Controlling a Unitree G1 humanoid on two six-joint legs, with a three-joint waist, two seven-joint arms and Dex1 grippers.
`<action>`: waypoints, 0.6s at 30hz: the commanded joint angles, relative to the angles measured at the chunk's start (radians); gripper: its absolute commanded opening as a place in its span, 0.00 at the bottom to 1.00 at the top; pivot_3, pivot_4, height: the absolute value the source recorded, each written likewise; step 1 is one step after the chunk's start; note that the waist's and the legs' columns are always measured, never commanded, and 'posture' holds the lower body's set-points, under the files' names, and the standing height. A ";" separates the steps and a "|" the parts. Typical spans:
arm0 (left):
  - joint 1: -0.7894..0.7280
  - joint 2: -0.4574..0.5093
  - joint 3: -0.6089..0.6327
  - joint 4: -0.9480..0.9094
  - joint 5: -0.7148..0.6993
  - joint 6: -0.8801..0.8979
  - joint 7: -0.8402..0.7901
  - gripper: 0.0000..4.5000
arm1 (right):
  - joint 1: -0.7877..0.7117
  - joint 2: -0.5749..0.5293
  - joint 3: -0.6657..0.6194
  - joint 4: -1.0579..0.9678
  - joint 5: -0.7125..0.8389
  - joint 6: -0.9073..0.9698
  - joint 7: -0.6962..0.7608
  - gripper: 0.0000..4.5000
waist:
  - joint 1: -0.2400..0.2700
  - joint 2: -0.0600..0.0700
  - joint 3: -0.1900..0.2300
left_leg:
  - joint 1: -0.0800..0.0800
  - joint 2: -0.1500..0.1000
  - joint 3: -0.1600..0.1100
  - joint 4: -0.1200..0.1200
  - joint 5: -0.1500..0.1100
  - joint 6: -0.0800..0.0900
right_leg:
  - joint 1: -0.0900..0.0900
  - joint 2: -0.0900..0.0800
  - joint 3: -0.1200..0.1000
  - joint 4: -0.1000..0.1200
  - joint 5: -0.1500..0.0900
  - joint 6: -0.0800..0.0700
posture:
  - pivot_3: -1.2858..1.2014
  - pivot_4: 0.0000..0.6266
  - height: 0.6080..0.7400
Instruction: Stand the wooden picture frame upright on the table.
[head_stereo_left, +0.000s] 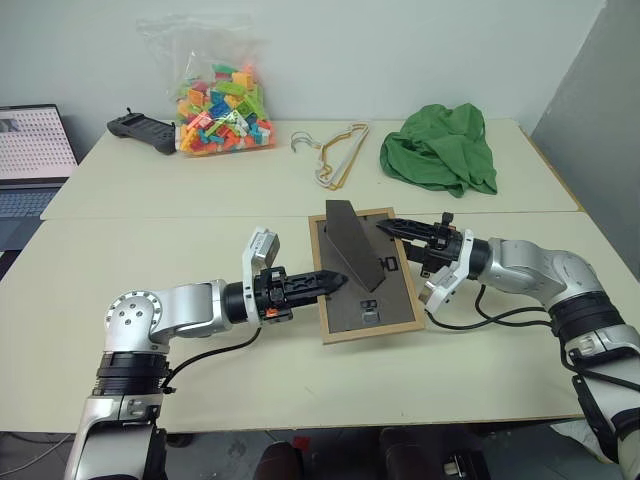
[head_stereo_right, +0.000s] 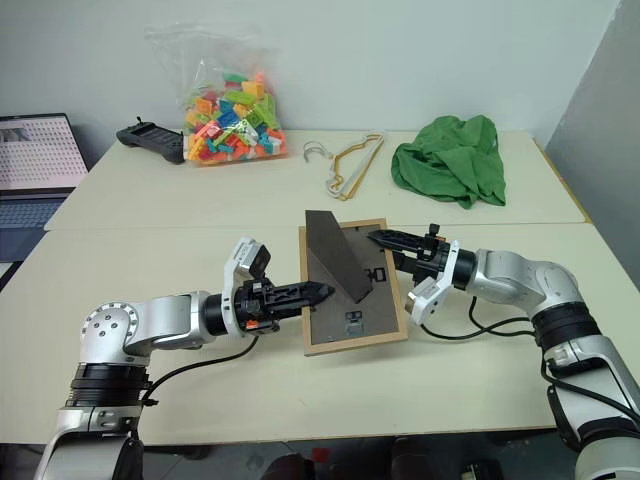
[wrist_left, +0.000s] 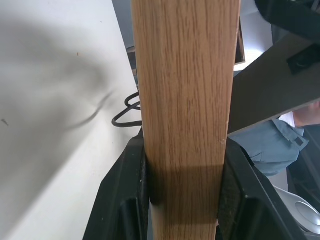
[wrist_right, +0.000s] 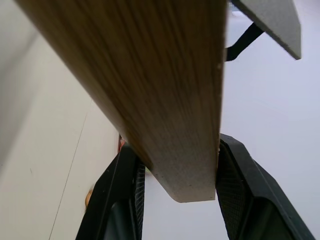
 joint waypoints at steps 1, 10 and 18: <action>-0.009 0.024 0.017 -0.046 0.069 -0.074 0.005 0.49 | -0.039 0.002 -0.007 0.004 0.119 -0.021 0.021 0.34 | 0.000 0.000 0.000 | 0.000 0.000 0.000 0.000 0.000 0.000 | 0.000 0.000 0.000 0.000 0.000 0.000 | 0.52 0.24 1.00; 0.008 0.116 0.185 -0.137 0.335 -0.261 -0.042 0.92 | 0.010 0.064 0.056 0.068 0.738 0.285 0.586 0.30 | -0.006 0.000 0.000 | 0.000 0.001 0.000 -0.001 0.000 0.000 | 0.001 0.000 0.000 -0.002 0.000 0.000 | 0.52 0.24 1.00; 0.271 0.173 -0.010 -0.674 0.984 -0.541 -0.102 1.00 | -0.090 0.278 -0.085 0.063 1.275 1.292 1.096 0.29 | -0.002 0.001 0.001 | 0.000 0.002 0.000 0.000 0.000 0.000 | 0.001 0.000 -0.001 0.000 0.000 0.000 | 0.52 0.24 1.00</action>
